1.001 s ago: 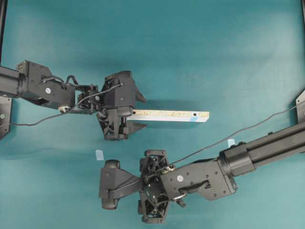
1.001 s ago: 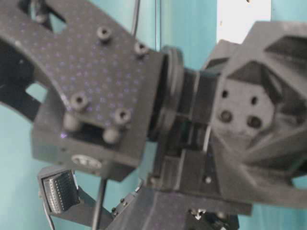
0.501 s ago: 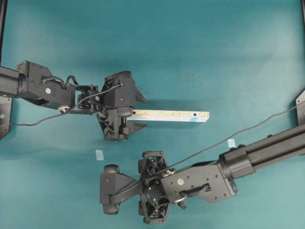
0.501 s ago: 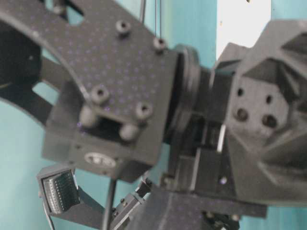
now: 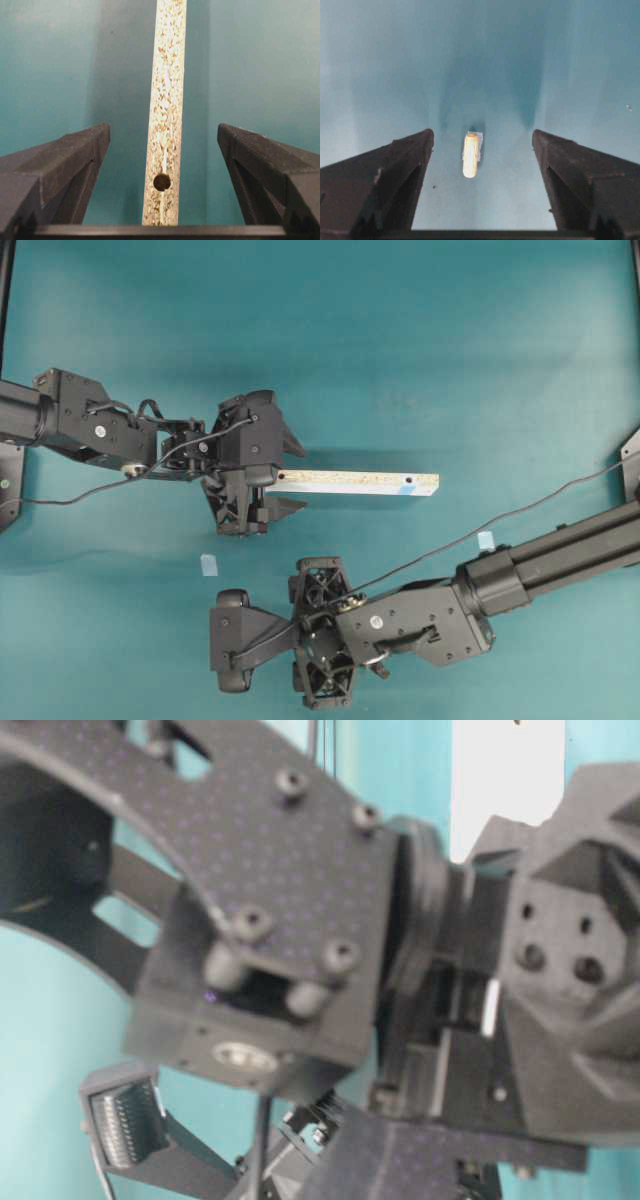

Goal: Insert the rod into the hole on the wooden board.
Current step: 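Lower the right gripper around the dowel and close on it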

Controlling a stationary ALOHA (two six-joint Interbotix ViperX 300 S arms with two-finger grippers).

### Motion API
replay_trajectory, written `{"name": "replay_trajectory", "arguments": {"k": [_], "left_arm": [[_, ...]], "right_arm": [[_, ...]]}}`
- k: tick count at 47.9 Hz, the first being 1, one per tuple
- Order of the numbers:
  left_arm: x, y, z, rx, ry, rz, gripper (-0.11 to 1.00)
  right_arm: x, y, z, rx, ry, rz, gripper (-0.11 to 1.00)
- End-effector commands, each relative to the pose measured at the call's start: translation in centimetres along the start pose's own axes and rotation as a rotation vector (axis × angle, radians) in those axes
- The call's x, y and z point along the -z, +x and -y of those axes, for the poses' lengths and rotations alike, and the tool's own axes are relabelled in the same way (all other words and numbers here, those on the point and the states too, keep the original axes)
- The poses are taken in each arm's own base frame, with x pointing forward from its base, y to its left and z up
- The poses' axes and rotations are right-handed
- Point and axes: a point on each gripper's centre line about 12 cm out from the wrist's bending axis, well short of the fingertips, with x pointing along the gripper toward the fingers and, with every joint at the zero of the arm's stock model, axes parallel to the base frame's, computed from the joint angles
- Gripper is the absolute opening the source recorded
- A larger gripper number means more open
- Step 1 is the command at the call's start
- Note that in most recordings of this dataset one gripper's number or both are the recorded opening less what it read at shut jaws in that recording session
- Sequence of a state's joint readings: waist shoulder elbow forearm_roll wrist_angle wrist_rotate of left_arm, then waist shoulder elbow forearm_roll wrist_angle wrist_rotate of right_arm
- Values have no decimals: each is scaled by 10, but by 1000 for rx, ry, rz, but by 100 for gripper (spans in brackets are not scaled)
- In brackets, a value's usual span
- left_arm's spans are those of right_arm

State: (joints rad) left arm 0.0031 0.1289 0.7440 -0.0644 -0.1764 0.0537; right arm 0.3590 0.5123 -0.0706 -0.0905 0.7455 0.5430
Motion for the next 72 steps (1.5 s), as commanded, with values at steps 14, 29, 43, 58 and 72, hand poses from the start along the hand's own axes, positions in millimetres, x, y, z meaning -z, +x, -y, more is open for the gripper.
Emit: {"name": "replay_trajectory", "arguments": {"k": [14,29,43,58,72], "left_arm": [[-7,-3,2,4,1,25,100],[-7,-3,3,6,2,25,100],[-5,-3,8,17,9,18,100],[-4,-3,8,16,9,18,100],[-3,-4,8,16,9,14,100]], "right_arm": [[-9,-11,-11,-38,4,44,85],[-7,-6,-10,-34,7,36,78],[-7,-5,-10,-32,8,32,54],[-3,-3,-7,-11,-4,17,54],[-2,-3,-1,6,3,-1,53]]}}
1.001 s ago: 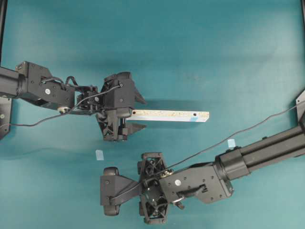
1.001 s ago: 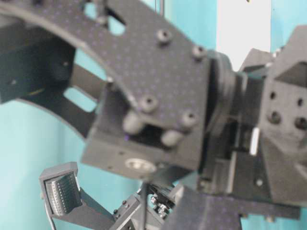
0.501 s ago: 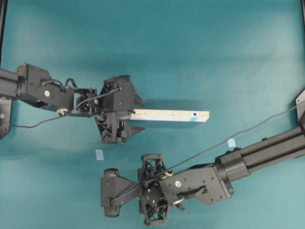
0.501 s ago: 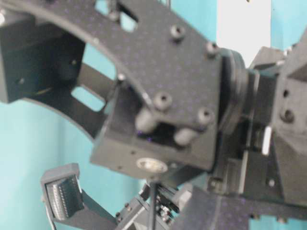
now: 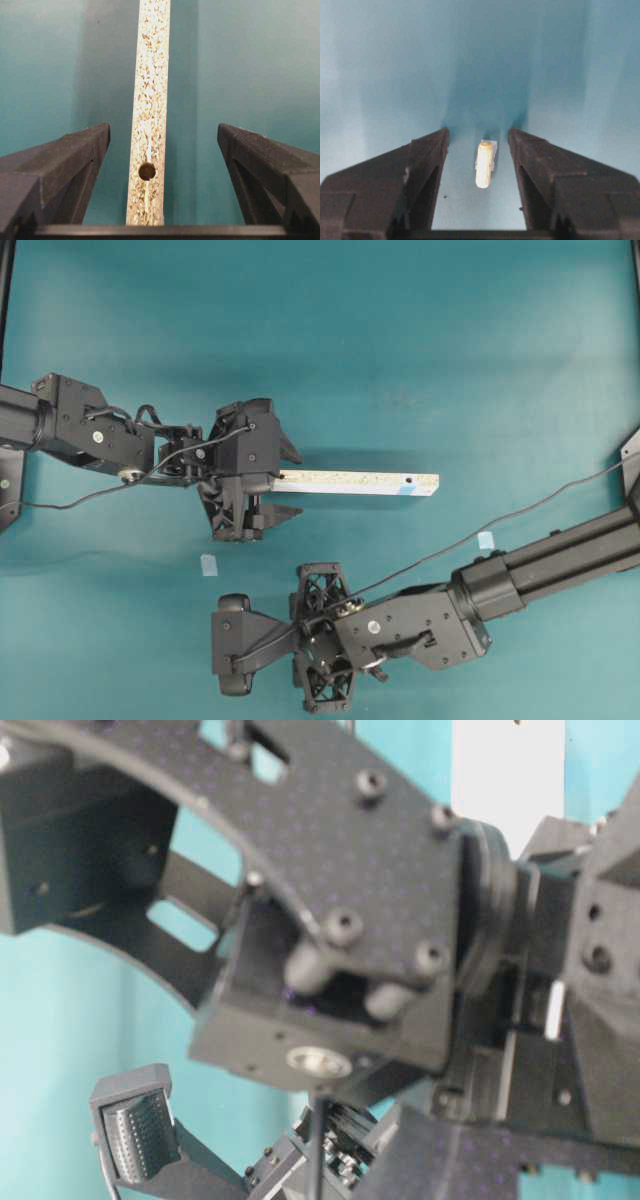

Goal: Insert the rod into the hole on the wooden board.
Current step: 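Lower the right gripper around the dowel and close on it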

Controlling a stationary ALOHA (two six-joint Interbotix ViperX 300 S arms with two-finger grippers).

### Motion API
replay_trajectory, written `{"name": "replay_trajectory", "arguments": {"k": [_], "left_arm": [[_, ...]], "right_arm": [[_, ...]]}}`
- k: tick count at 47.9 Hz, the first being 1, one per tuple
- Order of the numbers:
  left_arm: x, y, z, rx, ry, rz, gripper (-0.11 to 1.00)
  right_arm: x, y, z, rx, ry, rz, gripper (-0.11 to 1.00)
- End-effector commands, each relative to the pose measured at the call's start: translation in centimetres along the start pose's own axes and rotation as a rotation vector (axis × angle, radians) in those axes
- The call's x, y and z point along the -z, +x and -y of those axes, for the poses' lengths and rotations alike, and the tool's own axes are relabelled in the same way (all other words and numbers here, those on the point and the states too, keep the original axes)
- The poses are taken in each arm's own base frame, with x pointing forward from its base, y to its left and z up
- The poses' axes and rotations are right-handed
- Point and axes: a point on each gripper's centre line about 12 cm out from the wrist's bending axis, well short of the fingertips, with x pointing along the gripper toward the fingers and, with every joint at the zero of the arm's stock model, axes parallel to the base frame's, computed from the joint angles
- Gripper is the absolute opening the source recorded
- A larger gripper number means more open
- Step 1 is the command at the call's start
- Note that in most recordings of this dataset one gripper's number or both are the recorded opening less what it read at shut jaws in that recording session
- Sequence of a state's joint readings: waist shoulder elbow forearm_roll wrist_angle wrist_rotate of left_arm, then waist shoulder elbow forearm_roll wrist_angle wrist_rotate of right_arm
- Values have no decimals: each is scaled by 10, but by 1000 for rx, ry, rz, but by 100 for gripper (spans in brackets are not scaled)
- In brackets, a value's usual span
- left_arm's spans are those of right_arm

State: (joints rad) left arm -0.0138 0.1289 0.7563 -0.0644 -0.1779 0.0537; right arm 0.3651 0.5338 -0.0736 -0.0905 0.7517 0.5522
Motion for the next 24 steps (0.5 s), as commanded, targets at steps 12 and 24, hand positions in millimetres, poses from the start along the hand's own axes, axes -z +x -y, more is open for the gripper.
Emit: {"name": "replay_trajectory", "arguments": {"k": [12,24], "left_arm": [[-8,-3,2,4,-2,28,100],[-10,-3,3,6,0,32,100]], "right_arm": [[-5,-13,7,43,-1,1,52],[-8,-16,9,58,-6,12,46]]}}
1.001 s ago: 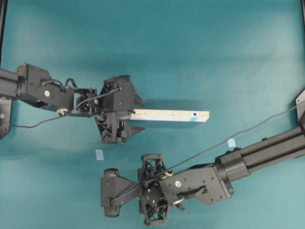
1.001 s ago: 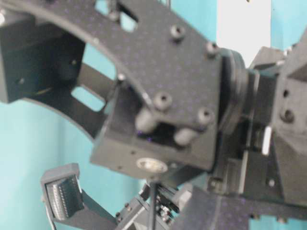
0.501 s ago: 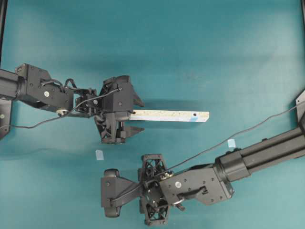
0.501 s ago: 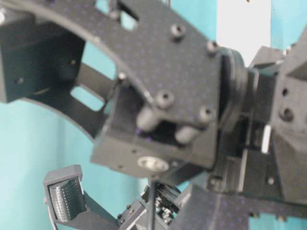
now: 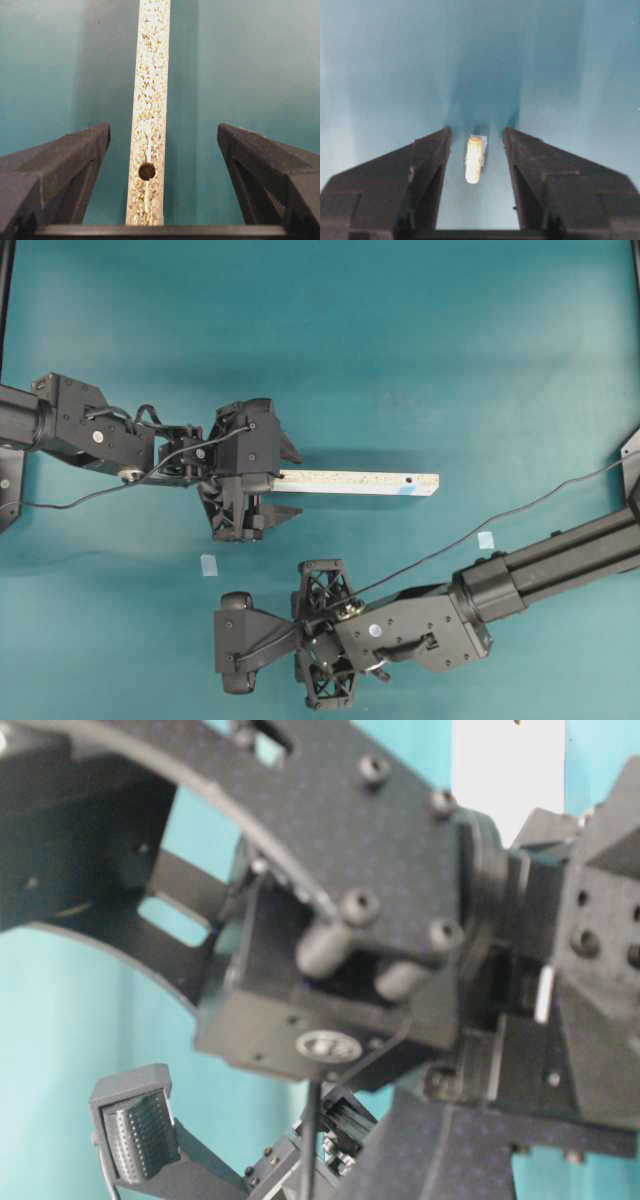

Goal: Insert the rod into the hole on the wooden board.
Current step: 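Lower the right gripper around the dowel and close on it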

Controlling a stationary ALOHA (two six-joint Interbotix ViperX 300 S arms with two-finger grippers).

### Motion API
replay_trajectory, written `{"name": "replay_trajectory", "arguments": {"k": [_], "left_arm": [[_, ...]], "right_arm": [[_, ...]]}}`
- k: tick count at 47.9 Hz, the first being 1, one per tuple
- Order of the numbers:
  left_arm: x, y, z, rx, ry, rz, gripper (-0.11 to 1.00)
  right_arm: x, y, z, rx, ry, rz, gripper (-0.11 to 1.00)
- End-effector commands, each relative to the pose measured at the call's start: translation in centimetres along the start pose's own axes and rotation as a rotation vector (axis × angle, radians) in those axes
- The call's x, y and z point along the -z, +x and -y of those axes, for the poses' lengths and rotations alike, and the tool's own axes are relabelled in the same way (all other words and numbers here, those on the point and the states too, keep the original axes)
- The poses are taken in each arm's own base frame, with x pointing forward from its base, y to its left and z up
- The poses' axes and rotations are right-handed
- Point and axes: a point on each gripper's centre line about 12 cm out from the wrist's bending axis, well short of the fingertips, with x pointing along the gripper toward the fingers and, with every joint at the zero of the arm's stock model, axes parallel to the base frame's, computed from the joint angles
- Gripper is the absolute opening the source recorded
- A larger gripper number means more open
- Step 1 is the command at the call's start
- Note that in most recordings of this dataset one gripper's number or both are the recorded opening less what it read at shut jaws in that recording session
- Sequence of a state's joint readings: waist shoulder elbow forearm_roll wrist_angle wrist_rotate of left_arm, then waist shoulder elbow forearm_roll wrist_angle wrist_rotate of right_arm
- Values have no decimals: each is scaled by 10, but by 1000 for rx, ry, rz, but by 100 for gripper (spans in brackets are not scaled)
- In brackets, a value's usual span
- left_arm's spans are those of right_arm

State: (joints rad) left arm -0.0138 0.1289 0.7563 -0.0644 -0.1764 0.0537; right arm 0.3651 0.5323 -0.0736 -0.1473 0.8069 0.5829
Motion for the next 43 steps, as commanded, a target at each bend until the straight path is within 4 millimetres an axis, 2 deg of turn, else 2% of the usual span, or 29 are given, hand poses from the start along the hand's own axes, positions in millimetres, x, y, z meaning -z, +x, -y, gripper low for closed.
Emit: {"name": "replay_trajectory", "arguments": {"k": [1,16,26,43], "left_arm": [[-10,-3,4,7,1,35,100],[-9,-3,7,14,7,32,100],[-10,-3,8,16,9,34,100],[-10,-3,8,16,9,34,100]], "right_arm": [[-10,-15,3,-5,4,37,46],[-10,-14,4,-3,7,34,41],[-9,-14,4,-4,5,34,26],[-5,-10,5,-1,3,25,25]]}}
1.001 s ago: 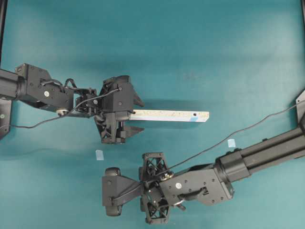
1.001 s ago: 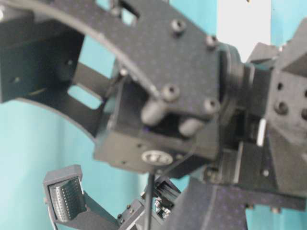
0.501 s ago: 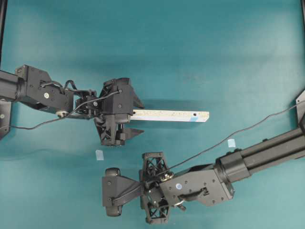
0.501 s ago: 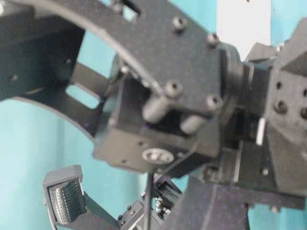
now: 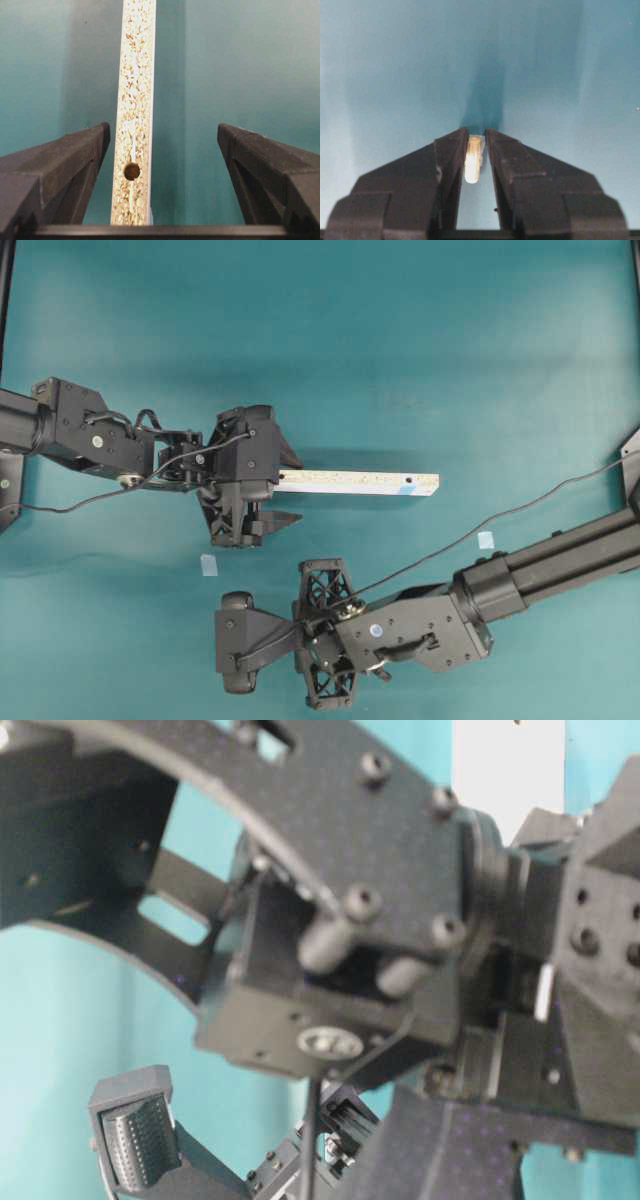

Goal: Insert the rod into the hole on the wooden board.
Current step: 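Lower the right gripper around the dowel and close on it, then lift the dowel with the right gripper toward the board's right end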

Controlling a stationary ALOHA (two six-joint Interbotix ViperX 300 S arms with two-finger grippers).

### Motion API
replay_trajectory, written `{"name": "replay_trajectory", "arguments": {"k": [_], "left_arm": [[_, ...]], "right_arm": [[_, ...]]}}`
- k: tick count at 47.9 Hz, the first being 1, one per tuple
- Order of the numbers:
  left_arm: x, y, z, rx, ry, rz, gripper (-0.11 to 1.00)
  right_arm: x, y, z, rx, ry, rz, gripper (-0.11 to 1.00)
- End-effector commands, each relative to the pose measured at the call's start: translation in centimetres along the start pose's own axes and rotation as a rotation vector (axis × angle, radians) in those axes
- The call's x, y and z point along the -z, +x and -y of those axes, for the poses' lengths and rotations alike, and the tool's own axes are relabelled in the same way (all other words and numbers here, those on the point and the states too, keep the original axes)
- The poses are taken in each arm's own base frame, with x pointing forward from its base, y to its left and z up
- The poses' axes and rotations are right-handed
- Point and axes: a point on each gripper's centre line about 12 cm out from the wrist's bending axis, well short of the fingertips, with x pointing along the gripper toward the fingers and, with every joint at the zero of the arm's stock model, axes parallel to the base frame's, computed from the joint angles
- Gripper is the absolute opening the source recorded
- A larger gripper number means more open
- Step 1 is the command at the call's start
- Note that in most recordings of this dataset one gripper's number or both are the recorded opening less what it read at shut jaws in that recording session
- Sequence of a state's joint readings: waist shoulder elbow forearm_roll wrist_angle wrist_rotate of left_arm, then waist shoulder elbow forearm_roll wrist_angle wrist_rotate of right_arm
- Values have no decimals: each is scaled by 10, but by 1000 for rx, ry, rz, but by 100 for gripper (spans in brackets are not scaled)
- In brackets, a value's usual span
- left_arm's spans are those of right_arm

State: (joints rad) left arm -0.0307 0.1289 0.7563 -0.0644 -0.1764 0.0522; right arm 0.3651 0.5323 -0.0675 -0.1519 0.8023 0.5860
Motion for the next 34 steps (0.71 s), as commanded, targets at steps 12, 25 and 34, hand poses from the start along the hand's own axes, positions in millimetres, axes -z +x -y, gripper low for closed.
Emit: {"name": "replay_trajectory", "arguments": {"k": [12,25,34], "left_arm": [[-10,-3,2,5,1,34,100],[-9,-3,2,3,0,32,100],[-8,-3,2,5,1,29,100]], "right_arm": [[-9,-15,3,-16,0,43,10],[-16,-29,1,-39,2,87,10],[-22,-50,2,-45,-6,128,10]]}}
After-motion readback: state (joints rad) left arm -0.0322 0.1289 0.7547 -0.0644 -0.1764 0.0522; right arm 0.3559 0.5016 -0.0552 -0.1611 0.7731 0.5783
